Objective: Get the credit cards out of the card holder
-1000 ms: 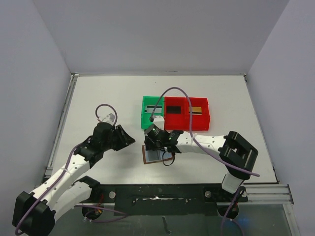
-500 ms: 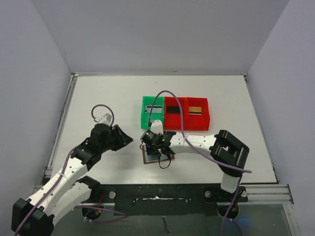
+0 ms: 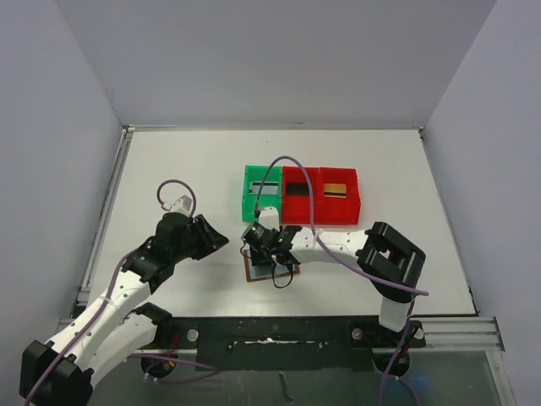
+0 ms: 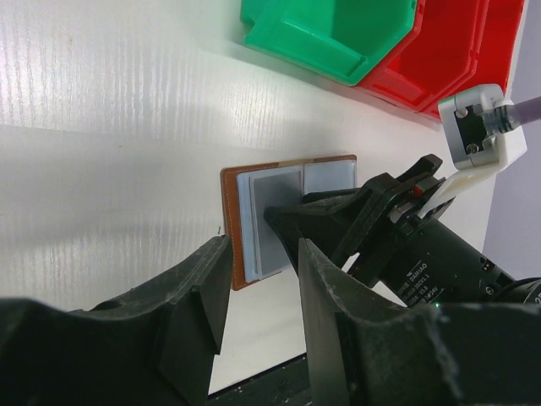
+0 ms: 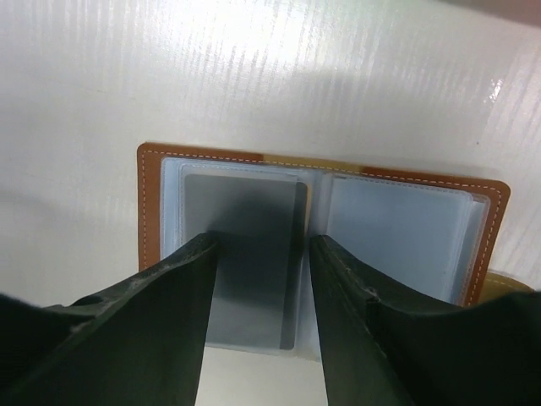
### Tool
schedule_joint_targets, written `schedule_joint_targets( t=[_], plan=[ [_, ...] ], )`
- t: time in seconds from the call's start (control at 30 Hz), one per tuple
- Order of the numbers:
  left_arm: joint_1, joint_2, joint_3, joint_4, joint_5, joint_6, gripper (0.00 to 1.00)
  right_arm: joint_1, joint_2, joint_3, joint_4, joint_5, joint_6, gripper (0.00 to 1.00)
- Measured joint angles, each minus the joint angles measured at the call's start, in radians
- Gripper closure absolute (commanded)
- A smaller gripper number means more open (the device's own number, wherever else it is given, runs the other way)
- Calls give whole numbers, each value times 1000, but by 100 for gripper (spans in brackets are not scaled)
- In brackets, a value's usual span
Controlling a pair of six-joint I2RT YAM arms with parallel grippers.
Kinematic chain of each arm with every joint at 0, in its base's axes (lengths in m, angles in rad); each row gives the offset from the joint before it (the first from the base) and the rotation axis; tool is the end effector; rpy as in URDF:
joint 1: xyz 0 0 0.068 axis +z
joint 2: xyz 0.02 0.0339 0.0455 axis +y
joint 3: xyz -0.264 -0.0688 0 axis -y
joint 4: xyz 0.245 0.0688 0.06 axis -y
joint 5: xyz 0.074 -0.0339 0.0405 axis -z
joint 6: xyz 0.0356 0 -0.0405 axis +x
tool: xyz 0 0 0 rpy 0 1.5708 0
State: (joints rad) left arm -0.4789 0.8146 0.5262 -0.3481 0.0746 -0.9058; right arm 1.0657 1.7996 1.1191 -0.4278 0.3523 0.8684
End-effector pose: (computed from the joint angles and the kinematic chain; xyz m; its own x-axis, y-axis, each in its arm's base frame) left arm 0.1575 -0.0848 0.2283 -0.7290 -0.5057 -0.4614 -0.0987 0.7446 -0.6602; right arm 0.1830 0.3056 0.1670 -0.8499 -0.0565 -0.5240 -0.1520 0.9783 0.1411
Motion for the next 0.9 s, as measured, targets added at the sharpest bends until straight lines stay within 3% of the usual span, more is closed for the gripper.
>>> schedule_joint_targets(
  t=[0.13,0.47,0.9],
  plan=[
    [0,9,0,0,1,0,65,-13,7,-18,57,-16,11,76],
    [-10,61,-27,44,46,-5,65,-89,-72,-187,272,-124,55,100],
    [-111,172,-43,187,87,-38,65,-216,-138,-420,609,-361,141,100]
  ],
)
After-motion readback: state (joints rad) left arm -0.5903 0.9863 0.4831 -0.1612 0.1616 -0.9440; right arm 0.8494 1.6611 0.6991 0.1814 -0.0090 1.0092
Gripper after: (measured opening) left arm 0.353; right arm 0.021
